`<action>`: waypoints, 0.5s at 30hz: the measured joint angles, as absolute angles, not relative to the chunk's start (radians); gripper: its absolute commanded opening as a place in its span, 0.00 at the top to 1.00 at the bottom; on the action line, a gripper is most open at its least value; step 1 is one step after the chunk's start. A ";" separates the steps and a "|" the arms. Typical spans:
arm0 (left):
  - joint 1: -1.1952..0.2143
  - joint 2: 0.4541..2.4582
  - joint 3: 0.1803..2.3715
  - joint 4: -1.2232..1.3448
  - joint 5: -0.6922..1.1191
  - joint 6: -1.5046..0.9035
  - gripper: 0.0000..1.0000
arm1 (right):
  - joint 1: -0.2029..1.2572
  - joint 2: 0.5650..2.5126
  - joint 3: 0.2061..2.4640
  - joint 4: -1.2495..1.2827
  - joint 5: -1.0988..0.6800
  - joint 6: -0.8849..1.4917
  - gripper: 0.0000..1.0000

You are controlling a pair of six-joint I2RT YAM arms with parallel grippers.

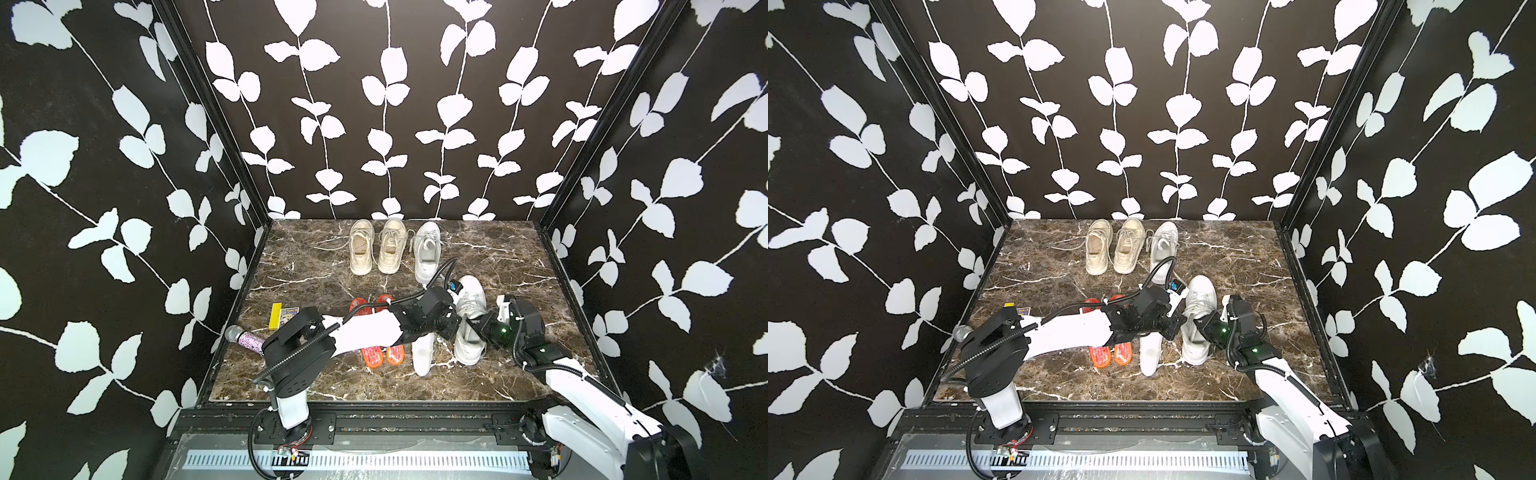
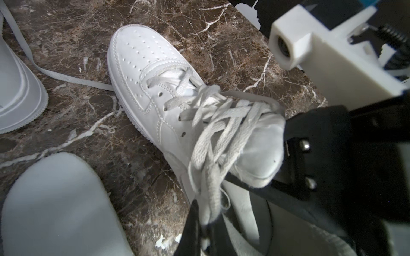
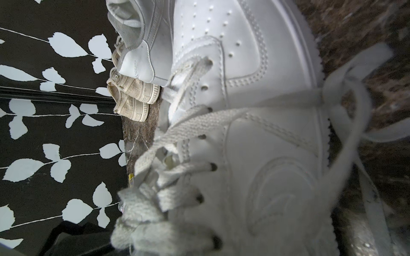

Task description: Remove the insole from the shoe

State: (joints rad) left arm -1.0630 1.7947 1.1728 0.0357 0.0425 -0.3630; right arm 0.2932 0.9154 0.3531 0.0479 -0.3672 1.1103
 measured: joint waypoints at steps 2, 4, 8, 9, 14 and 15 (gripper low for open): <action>-1.059 1.818 1.200 0.015 0.052 -0.359 0.86 | 0.293 0.905 0.337 0.066 -0.358 1.124 1.00; -1.056 1.839 1.217 -0.001 0.061 -0.354 0.79 | 0.293 0.891 0.319 0.078 -0.348 1.138 1.00; -1.054 1.861 1.230 -0.019 0.075 -0.345 0.71 | 0.299 0.861 0.292 0.085 -0.328 1.150 1.00; -1.052 1.866 1.238 -0.029 0.078 -0.344 0.70 | 0.302 0.858 0.288 0.091 -0.324 1.153 1.00; -1.040 1.881 1.267 -0.067 0.093 -0.336 0.62 | 0.329 0.856 0.279 0.131 -0.298 1.164 1.00; -1.037 1.883 1.270 -0.072 0.096 -0.336 0.61 | 0.336 0.856 0.279 0.140 -0.292 1.165 1.00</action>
